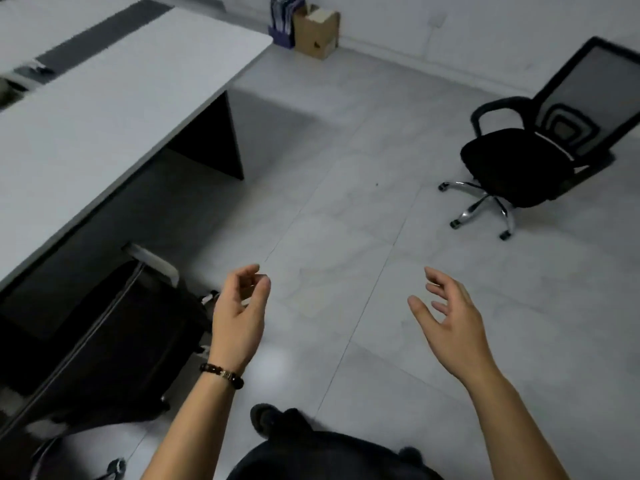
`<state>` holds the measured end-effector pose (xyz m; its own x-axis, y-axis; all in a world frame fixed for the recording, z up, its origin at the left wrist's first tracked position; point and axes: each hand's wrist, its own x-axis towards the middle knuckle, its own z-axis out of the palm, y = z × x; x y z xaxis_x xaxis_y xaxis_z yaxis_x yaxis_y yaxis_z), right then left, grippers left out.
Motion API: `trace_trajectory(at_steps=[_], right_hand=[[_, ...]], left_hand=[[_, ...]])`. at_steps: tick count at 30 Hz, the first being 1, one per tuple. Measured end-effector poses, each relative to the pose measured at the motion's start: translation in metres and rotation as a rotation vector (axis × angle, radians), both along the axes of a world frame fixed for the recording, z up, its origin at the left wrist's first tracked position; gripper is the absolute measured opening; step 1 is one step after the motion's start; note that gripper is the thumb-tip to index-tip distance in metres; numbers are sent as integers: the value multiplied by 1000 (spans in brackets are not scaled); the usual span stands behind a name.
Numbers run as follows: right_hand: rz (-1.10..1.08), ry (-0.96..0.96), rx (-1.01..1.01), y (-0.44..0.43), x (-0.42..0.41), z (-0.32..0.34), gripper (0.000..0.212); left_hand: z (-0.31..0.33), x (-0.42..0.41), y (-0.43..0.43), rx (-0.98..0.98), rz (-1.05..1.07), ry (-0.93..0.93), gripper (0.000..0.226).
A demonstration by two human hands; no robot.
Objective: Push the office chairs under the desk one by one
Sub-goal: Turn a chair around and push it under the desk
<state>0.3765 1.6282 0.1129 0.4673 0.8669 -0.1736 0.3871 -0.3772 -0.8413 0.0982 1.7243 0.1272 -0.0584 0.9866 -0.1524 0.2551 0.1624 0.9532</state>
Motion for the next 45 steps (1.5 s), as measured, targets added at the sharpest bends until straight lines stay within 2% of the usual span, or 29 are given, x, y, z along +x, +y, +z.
trace_trajectory(at_steps=[9, 15, 20, 25, 32, 36, 42, 45], right_hand=[[-288, 49, -36, -180, 224, -38, 50], [-454, 94, 20, -213, 336, -39, 48], [-510, 80, 31, -188, 445, -68, 52], [-505, 17, -39, -151, 586, -72, 54], [-656, -122, -3, -100, 794, -8, 52], [-729, -143, 59, -69, 896, -11, 52], [-665, -89, 51, 7, 1073, -59, 55], [-566, -71, 25, 56, 1170, -55, 56]], left_hand=[[-9, 288, -116, 20, -383, 85, 27], [-2, 413, -134, 50, -533, 131, 27], [-38, 527, -107, 15, -582, 169, 27], [-66, 683, -52, -30, -637, 174, 25], [-13, 920, 30, 60, -814, 120, 25], [0, 1039, 70, 136, -881, 127, 24], [-33, 1201, 125, 47, -798, 156, 27], [-28, 1276, 153, -28, -722, 172, 28]])
